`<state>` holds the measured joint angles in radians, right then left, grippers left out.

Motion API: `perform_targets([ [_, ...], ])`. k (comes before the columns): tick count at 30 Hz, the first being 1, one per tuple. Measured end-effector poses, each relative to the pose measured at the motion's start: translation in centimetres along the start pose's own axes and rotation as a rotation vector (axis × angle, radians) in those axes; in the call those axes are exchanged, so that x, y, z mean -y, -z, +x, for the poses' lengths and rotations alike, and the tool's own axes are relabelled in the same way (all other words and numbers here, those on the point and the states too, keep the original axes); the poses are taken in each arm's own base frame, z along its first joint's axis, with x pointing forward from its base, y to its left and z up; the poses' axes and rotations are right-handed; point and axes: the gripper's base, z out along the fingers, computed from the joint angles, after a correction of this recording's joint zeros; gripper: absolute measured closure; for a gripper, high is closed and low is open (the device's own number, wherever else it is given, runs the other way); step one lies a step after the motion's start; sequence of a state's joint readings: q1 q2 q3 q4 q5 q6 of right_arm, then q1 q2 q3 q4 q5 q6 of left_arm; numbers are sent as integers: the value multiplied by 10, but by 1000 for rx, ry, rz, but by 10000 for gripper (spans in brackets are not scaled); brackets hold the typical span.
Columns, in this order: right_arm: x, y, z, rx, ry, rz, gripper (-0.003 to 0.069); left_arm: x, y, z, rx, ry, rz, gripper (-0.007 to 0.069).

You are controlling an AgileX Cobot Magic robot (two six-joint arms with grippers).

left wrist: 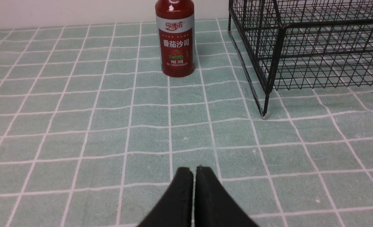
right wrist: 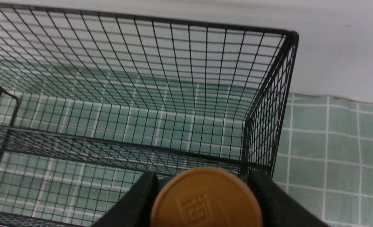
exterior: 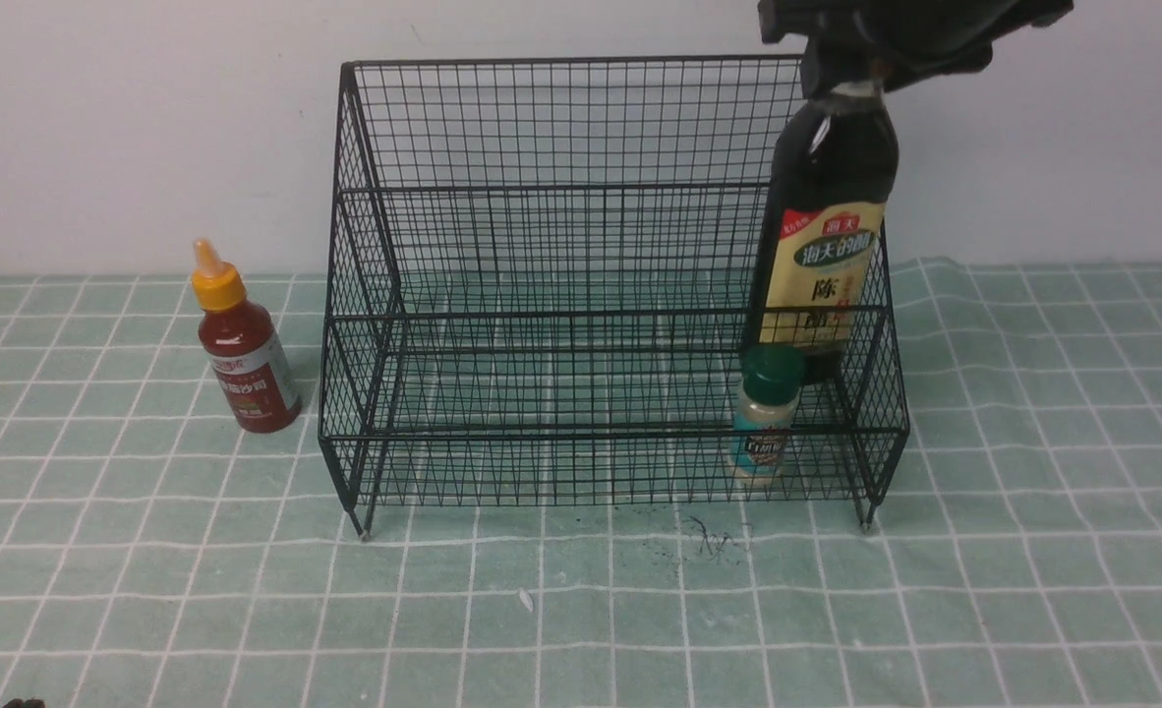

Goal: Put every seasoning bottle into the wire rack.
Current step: Use the right arm to put the condiment bottle back on the shelf

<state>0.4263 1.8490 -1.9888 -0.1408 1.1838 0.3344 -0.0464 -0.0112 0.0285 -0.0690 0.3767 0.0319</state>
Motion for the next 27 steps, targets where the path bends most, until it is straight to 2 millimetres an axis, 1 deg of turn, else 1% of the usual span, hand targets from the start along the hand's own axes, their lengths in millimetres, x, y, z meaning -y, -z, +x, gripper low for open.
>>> perform_targets([
  [2, 0, -3, 1, -13, 1, 2, 328, 0, 0, 0, 0, 0, 0, 631],
  [8, -3, -19, 8, -89, -6, 1, 328, 0, 0, 0, 0, 0, 0, 631],
  [16, -3, -18, 8, -102, -17, 1, 326, 0, 0, 0, 0, 0, 0, 631],
  [18, -3, -18, 9, -106, -24, -1, 303, 0, 0, 0, 0, 0, 0, 631],
  [21, -4, -18, 9, -111, -35, -12, 241, 0, 0, 0, 0, 0, 0, 631],
  [23, -4, -17, 9, -110, -36, -13, 216, 0, 0, 0, 0, 0, 0, 631],
  [25, -4, -11, 8, -100, -38, -16, 197, 0, 0, 0, 0, 0, 0, 631],
  [26, -3, -5, 7, -88, -40, -20, 192, 0, 0, 0, 0, 0, 0, 631],
  [27, -3, -4, 6, -86, -41, -21, 192, 0, 0, 0, 0, 0, 0, 631],
])
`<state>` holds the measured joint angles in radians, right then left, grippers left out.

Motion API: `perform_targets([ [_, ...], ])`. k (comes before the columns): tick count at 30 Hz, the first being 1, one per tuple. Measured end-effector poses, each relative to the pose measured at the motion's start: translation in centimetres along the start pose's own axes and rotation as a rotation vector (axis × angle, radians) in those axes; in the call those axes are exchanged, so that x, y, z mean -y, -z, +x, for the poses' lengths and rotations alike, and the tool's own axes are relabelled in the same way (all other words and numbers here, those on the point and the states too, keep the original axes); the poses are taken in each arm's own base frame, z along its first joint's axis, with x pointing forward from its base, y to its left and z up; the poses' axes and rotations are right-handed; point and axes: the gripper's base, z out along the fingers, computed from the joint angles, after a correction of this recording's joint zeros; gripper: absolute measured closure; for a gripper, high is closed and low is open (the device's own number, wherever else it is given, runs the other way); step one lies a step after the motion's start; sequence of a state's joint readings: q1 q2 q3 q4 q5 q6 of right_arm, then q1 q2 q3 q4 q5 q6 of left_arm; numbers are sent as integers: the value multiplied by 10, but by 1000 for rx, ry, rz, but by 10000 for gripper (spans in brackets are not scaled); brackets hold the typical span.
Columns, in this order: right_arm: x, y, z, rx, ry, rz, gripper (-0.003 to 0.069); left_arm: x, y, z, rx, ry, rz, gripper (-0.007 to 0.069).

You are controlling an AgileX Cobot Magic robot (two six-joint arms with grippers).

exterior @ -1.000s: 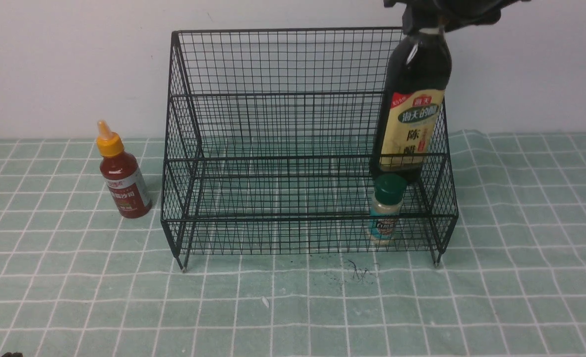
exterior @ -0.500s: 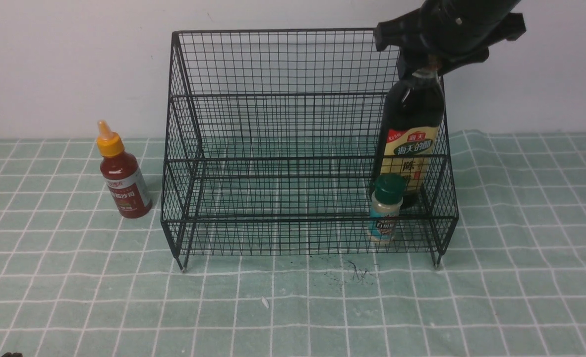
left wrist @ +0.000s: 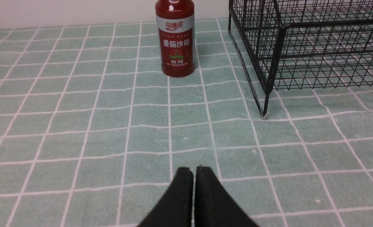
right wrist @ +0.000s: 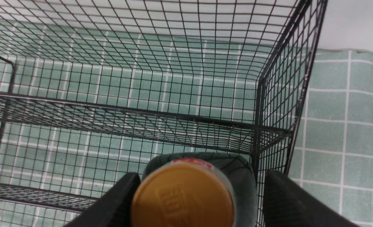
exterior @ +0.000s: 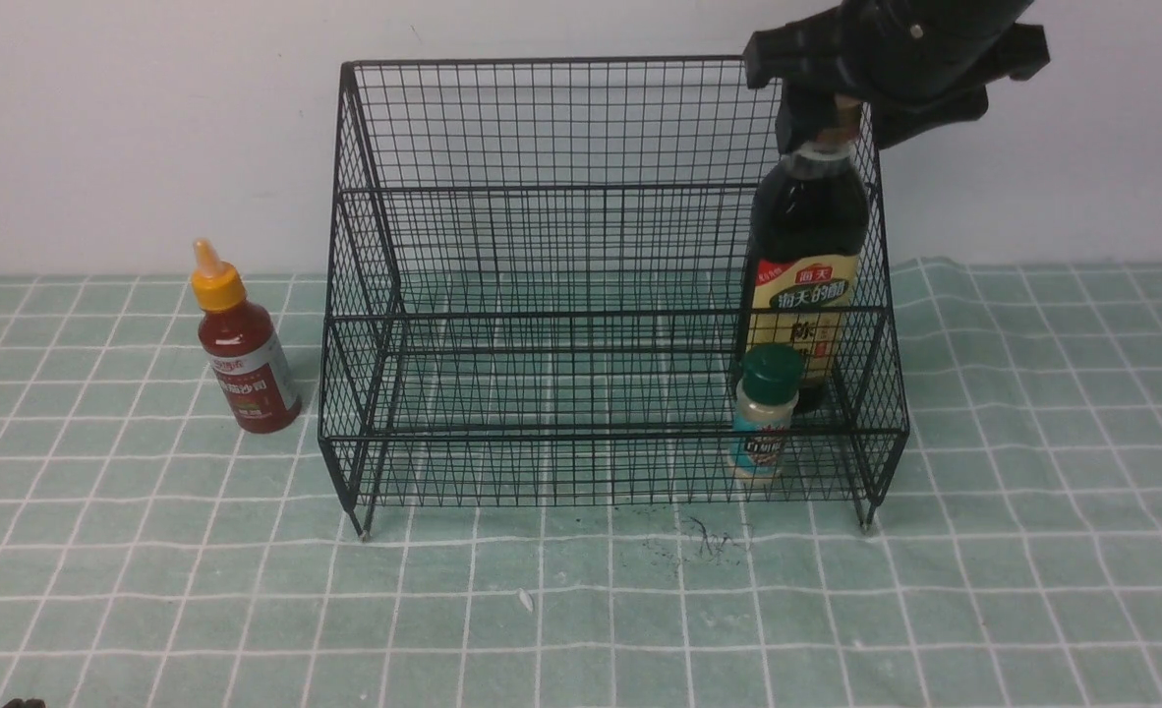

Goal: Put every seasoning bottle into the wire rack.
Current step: Use the right arm to put the condiment bottle back on the shelf, then use the left arm to grab the condiment bottle closest to it

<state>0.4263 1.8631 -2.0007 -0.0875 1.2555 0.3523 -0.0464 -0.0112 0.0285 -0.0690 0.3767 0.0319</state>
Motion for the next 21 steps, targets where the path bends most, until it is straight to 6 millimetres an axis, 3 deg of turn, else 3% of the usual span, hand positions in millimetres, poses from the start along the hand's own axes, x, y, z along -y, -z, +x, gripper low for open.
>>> perform_targets([
  [6, 6, 44, -2, 87, 19, -3, 188, 0, 0, 0, 0, 0, 0, 631],
  [8, 9, 67, -2, 134, 38, -6, 204, 0, 0, 0, 0, 0, 0, 631],
  [10, 16, 118, 2, 233, 65, -26, 281, 0, 0, 0, 0, 0, 0, 631],
  [11, 17, 122, 3, 242, 67, -28, 289, 0, 0, 0, 0, 0, 0, 631],
  [14, 34, 200, 24, 401, 79, -39, 524, 0, 0, 0, 0, 0, 0, 631],
  [16, 45, 232, 43, 459, 76, -33, 613, 0, 0, 0, 0, 0, 0, 631],
  [18, 53, 249, 59, 483, 71, -31, 643, 0, 0, 0, 0, 0, 0, 631],
  [19, 64, 265, 87, 511, 68, -35, 661, 0, 0, 0, 0, 0, 0, 631],
  [20, 64, 265, 86, 515, 67, -35, 662, 0, 0, 0, 0, 0, 0, 631],
  [21, 72, 272, 111, 544, 65, -45, 669, 0, 0, 0, 0, 0, 0, 631],
])
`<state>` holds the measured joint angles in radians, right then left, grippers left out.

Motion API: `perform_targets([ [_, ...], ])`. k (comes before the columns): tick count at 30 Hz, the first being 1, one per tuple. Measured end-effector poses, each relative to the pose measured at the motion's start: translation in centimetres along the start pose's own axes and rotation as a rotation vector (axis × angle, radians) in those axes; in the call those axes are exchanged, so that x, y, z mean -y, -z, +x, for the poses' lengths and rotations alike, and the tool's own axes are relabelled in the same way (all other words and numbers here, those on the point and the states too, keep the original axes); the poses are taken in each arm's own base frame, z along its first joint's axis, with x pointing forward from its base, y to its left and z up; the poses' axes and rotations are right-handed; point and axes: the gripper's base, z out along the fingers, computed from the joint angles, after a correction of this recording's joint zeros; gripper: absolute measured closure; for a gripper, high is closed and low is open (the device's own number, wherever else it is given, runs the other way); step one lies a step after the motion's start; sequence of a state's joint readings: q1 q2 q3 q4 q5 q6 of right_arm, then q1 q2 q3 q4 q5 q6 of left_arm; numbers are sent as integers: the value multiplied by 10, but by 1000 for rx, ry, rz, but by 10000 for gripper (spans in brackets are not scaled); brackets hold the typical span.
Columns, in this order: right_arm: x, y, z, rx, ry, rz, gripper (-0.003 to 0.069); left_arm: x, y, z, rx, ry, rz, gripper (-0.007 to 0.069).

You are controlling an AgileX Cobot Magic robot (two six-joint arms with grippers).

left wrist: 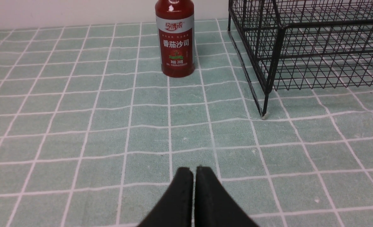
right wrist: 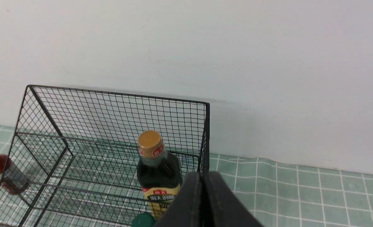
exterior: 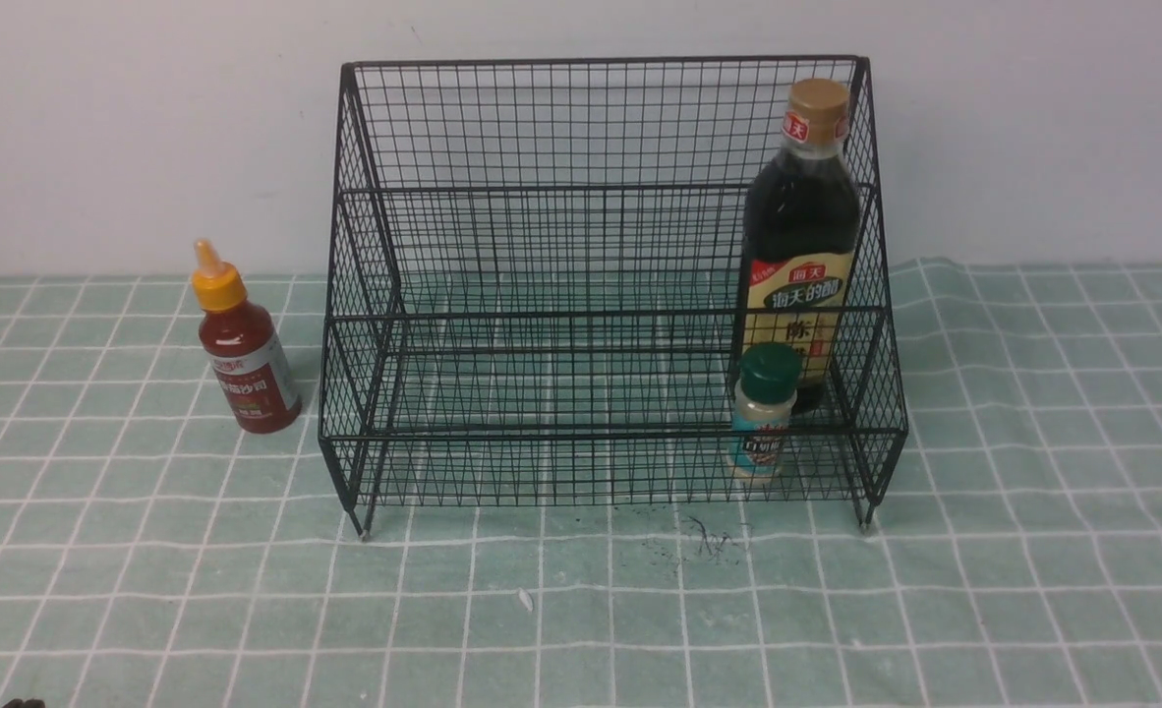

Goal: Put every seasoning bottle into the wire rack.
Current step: Use the left arm to grab the condiment bottle closest to it

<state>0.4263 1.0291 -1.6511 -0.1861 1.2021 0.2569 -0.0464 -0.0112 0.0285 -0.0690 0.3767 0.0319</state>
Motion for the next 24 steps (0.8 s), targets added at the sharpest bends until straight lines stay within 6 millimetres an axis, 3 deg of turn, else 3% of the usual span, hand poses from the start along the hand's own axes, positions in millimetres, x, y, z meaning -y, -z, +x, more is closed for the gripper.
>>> perform_targets([
  [4, 11, 25, 52, 144, -29, -51, 672, 0, 0, 0, 0, 0, 0, 631],
  [7, 14, 30, 82, 275, -40, -100, 672, 0, 0, 0, 0, 0, 0, 631],
  [8, 16, 31, 108, 354, -42, -135, 672, 0, 0, 0, 0, 0, 0, 631],
  [9, 17, 34, 115, 410, -42, -155, 672, 0, 0, 0, 0, 0, 0, 631],
  [14, 20, 24, 176, 560, -48, -236, 673, 0, 0, 0, 0, 0, 0, 631],
  [16, 20, 20, 189, 567, -52, -246, 673, 0, 0, 0, 0, 0, 0, 631],
  [18, 22, 10, 214, 548, -55, -253, 673, 0, 0, 0, 0, 0, 0, 631],
  [24, 24, -3, 246, 499, -35, -242, 673, 0, 0, 0, 0, 0, 0, 631],
])
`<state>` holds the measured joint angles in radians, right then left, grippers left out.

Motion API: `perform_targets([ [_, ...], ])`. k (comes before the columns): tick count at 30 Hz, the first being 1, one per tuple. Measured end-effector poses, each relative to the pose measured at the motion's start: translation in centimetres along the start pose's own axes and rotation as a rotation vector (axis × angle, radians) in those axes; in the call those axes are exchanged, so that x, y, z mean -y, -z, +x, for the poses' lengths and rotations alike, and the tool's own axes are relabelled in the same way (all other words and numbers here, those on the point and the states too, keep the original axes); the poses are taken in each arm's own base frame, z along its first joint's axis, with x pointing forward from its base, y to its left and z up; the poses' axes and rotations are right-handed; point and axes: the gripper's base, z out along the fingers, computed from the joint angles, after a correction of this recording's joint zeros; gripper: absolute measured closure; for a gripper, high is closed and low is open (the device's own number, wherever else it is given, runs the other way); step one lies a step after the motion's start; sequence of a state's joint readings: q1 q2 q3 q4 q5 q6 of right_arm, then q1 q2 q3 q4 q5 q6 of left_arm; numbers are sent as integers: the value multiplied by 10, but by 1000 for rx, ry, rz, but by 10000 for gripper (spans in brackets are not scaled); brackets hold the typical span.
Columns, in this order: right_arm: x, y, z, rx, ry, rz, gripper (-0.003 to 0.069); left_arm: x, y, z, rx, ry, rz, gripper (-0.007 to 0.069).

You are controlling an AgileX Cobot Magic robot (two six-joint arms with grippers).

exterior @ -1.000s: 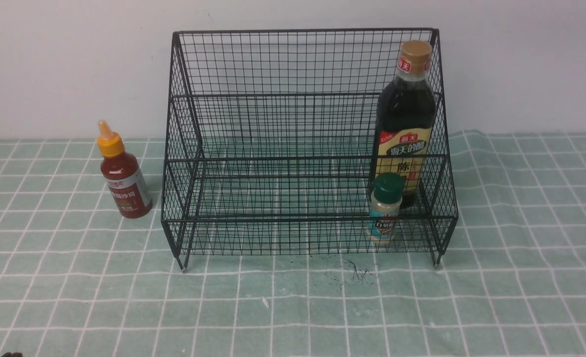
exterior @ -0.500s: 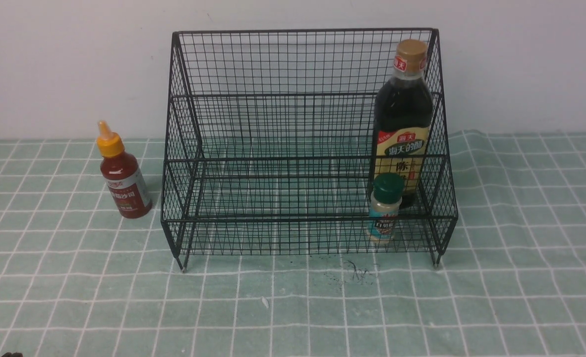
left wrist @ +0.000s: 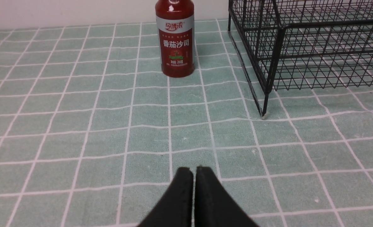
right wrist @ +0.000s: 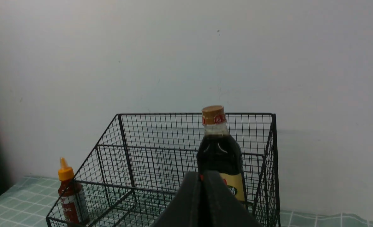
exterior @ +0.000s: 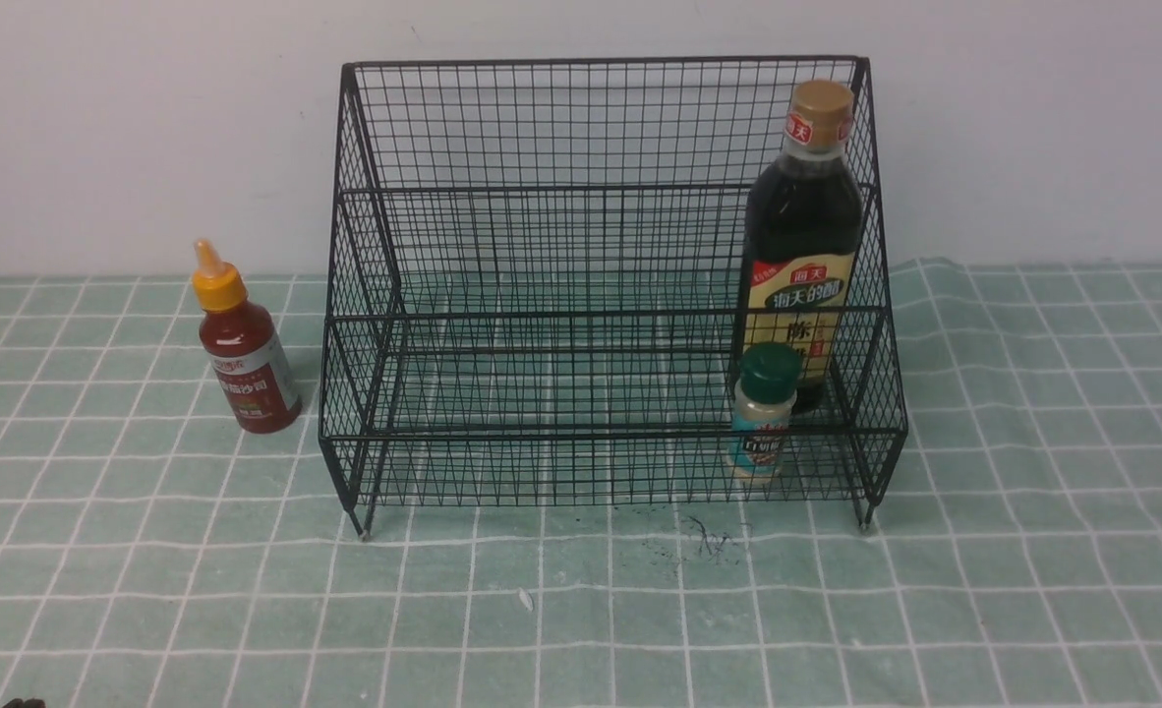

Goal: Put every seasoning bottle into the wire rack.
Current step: Use the left arm to grab the condiment bottle closest to it

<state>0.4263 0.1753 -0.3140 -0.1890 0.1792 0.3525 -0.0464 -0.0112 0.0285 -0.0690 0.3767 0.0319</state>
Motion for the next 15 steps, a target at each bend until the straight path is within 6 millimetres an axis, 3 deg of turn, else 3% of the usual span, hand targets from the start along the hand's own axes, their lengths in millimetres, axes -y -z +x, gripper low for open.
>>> perform_targets([
  [15, -1, 1, 10, -15, 81, -19, 673, 0, 0, 0, 0, 0, 0, 631],
])
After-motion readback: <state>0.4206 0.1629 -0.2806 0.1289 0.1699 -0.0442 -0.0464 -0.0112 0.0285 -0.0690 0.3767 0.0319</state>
